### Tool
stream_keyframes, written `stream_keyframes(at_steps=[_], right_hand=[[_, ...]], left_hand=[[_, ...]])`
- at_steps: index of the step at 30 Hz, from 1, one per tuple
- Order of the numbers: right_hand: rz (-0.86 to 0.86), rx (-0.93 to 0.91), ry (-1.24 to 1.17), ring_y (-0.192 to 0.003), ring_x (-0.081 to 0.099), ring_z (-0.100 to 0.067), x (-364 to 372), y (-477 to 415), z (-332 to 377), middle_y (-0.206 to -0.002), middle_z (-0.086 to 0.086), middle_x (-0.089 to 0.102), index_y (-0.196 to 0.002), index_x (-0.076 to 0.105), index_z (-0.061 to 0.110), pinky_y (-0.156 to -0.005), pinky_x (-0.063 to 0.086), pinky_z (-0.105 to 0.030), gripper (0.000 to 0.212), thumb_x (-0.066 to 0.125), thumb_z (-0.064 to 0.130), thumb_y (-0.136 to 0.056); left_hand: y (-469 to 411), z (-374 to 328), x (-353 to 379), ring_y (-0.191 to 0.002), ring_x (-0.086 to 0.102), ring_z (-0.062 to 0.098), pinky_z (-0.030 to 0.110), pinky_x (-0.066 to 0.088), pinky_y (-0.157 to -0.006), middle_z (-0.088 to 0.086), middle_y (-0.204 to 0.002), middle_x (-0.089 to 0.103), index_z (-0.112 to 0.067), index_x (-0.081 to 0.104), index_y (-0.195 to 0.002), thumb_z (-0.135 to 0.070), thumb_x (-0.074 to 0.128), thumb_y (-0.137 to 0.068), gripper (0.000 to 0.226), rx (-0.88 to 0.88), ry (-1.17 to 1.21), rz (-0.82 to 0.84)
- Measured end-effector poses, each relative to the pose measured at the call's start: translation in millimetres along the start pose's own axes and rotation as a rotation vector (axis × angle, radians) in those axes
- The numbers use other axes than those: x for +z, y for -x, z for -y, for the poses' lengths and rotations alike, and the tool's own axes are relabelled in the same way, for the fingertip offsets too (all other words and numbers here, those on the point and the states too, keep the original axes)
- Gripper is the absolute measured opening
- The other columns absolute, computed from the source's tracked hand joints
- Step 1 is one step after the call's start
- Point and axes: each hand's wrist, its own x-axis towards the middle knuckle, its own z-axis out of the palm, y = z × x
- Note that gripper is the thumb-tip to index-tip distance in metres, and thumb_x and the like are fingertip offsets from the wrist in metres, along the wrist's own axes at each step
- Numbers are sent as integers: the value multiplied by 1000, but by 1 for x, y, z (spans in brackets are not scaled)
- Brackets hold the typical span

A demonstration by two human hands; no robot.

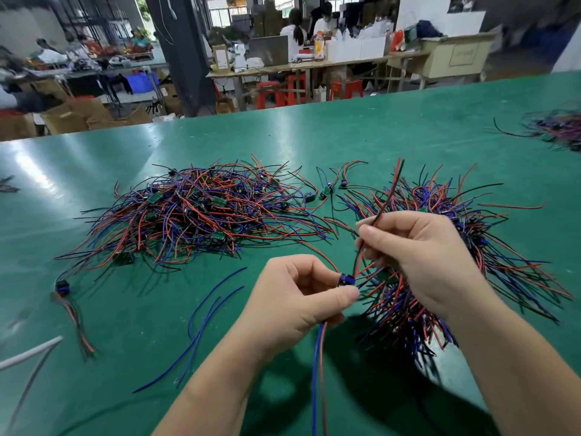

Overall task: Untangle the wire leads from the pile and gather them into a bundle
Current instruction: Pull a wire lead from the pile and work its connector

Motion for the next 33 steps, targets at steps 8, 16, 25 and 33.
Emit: stream_keyframes(at_steps=[8, 16, 25, 33], right_hand=[[-238, 8, -126, -37, 49, -11, -13, -6, 9, -50, -6, 62, -76, 67, -1, -37, 35, -15, 15, 66, 11, -85], [-130, 303, -273, -25, 36, -12, -3, -3, 13, -35, -6, 41, -58, 47, 9, -33, 25, -11, 38, 53, 22, -93], [-164, 415, -487, -35, 55, -15, -13, -11, 11, -49, -9, 61, -73, 52, 13, -34, 37, -12, 54, 22, 47, -101], [284, 160, -125, -59, 62, -16, 12, 4, -11, -71, -9, 67, -83, 69, 16, -55, 47, -22, 33, 81, 1, -57]], left_hand=[[5, -7, -12, -46, 59, 15, 23, 49, -48, 2, -56, 58, -22, 59, -61, -2, 77, -67, 28, -86, -92, 296], [8, -10, -28, -53, 63, 15, 22, 49, -54, 1, -64, 61, -25, 65, -74, -9, 75, -69, 20, -211, -200, 456], [6, -11, -42, -61, 65, 14, 25, 54, -62, 3, -74, 71, -27, 73, -86, -16, 73, -75, 15, -169, -161, 460], [-9, -7, -30, -51, 66, 14, 22, 53, -48, 4, -70, 71, -25, 68, -63, -19, 87, -53, 22, 125, 327, -154]])
